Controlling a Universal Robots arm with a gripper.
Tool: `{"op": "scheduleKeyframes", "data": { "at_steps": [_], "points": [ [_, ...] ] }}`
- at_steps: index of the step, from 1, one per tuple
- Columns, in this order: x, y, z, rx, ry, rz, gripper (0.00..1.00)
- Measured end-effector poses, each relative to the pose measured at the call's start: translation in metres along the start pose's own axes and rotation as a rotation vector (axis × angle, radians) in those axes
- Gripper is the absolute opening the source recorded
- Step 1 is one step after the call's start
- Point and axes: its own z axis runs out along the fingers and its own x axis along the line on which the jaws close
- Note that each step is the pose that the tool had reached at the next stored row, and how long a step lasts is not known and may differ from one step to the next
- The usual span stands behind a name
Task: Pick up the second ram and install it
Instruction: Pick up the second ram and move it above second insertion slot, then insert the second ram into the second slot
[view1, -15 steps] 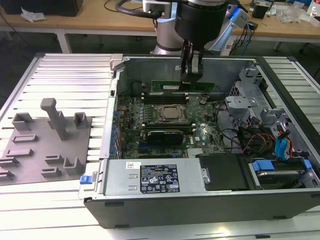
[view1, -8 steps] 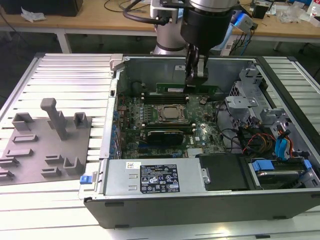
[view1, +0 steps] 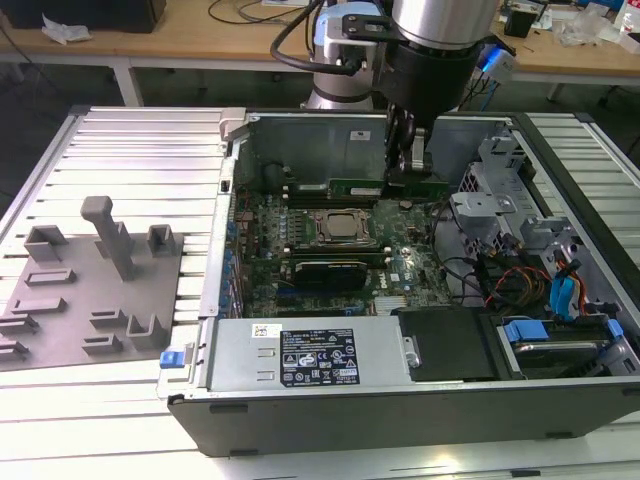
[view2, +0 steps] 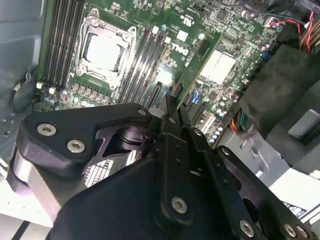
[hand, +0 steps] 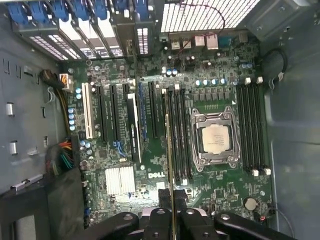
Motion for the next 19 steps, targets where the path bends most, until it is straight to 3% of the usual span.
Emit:
{"op": "scheduleKeyframes", "data": {
  "at_steps": [15,17,19],
  "points": [
    [0.0000,-0.0004,0.0011,0.0000,-0.0006,0.000,0.14],
    [0.0001,-0.0004,0.0031,-0.0010,-0.0103,0.000,0.14],
    [0.0002,-0.0004,0.0055,-0.0026,-0.0283,0.000,0.14]
  ]
}}
